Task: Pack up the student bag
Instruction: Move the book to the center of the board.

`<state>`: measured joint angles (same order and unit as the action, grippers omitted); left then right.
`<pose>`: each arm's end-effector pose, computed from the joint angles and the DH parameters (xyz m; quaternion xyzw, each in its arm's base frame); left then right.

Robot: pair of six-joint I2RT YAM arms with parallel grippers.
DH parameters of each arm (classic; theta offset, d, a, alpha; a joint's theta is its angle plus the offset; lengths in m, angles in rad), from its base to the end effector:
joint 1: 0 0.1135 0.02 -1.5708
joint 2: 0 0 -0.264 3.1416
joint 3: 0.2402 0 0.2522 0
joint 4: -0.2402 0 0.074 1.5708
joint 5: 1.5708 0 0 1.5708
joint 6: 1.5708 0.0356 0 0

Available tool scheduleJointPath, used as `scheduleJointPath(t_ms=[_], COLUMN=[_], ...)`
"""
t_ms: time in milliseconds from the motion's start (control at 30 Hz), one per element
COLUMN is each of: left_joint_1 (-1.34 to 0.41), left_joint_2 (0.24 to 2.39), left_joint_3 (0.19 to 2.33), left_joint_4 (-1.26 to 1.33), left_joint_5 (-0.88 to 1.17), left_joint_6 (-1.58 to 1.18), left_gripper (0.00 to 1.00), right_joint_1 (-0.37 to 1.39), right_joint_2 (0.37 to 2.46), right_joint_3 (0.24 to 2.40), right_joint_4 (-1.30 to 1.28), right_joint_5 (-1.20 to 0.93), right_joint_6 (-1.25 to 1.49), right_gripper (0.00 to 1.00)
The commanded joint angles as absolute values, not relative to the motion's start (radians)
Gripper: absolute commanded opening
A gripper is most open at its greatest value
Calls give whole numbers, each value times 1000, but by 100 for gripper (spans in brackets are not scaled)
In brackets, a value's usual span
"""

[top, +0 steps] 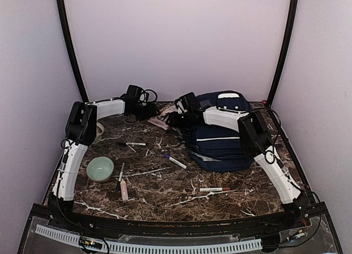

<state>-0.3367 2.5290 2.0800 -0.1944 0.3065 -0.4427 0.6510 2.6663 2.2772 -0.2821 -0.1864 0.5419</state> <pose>0.5336 -0.1981 0.1483 0.0214 0.8863 -0.2942 0.3570 0.4649 0.3625 0.1291 -0.0893 0.8931 0.3125 0.3111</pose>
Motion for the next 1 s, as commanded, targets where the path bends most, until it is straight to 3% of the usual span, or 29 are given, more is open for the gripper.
scheduleJointPath(t_ms=[0,233,600,967], left_joint_1=[-334,-336,-352,-387], left_joint_2=[2526,2440,2267,2128], left_joint_3=[2097,1957,1700,1437], left_joint_4=[-309,-288,-255,-149], left_joint_5=[332,391,359,339], left_joint_6=[-447,-448,-471,-513], left_gripper=[67,56,26,19], right_joint_1=[643,631,588,588], right_joint_2=[2715,2697,2623,2554], right_joint_3=[2236,2194,2035,1961], right_joint_4=[-327,-299,-210,-71], right_joint_5=[-225,-306,-426,-633], right_joint_6=[596,587,682,747], right_gripper=[52,51,44,36])
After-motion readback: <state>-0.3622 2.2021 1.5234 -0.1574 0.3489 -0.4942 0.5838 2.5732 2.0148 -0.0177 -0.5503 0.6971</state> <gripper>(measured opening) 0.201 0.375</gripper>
